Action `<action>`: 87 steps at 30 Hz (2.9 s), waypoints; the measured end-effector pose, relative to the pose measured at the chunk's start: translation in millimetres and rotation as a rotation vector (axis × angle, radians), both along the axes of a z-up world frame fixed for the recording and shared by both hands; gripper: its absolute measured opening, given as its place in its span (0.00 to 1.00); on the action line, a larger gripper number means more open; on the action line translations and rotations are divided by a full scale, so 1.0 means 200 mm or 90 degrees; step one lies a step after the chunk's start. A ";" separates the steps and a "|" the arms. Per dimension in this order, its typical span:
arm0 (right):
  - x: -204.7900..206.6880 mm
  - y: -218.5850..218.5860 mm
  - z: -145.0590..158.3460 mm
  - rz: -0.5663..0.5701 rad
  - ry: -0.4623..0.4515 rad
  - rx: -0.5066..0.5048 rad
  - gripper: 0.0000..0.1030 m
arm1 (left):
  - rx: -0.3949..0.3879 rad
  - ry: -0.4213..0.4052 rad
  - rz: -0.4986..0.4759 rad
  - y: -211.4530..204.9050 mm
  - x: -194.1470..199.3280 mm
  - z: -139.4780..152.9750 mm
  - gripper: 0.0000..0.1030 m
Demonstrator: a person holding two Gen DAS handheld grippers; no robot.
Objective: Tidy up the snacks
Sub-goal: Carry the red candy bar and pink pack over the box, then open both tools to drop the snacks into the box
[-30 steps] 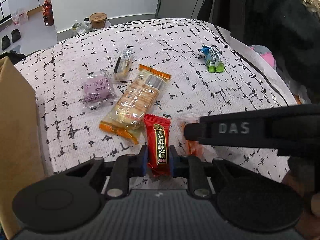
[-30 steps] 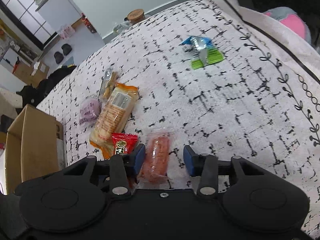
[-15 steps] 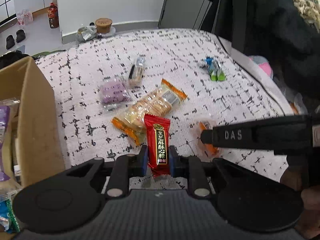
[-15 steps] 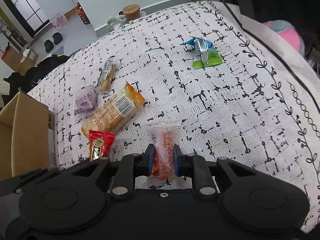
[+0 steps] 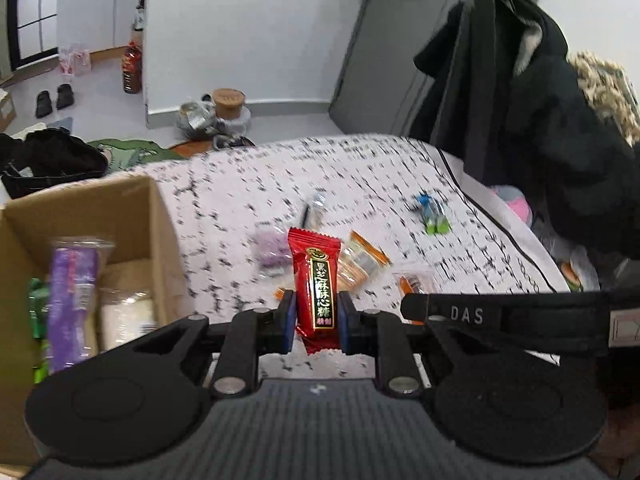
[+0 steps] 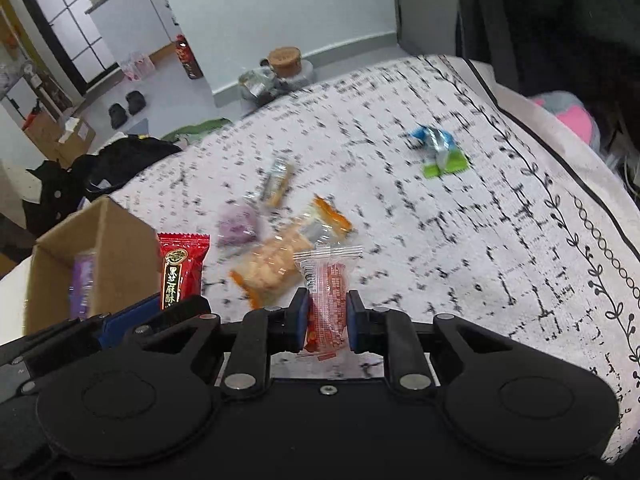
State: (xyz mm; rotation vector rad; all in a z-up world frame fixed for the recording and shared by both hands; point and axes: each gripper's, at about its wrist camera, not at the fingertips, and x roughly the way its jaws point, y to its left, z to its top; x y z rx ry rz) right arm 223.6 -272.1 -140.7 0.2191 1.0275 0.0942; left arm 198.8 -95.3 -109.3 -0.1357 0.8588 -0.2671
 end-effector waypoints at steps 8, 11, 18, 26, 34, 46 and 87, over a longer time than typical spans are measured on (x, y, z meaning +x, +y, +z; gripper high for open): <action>-0.03 0.15 0.11 0.030 -0.048 -0.014 0.19 | -0.009 -0.025 0.038 0.14 -0.04 0.07 0.19; -0.05 0.19 0.13 0.035 -0.058 -0.015 0.19 | -0.009 -0.031 0.054 0.18 -0.05 0.08 0.19; -0.06 0.29 0.16 0.048 -0.073 -0.013 0.19 | 0.002 -0.050 0.092 0.29 -0.07 0.11 0.19; -0.07 0.43 0.19 0.074 -0.083 0.015 0.18 | 0.039 -0.059 0.125 0.48 -0.11 0.13 0.19; -0.08 0.54 0.22 0.093 -0.103 0.029 0.18 | 0.054 -0.054 0.165 0.65 -0.12 0.12 0.19; -0.04 0.69 0.21 0.125 -0.110 0.019 0.18 | 0.060 -0.049 0.177 0.82 -0.11 0.10 0.19; -0.03 0.70 0.18 0.090 -0.152 -0.048 0.74 | 0.029 -0.046 0.201 0.82 -0.06 0.09 0.74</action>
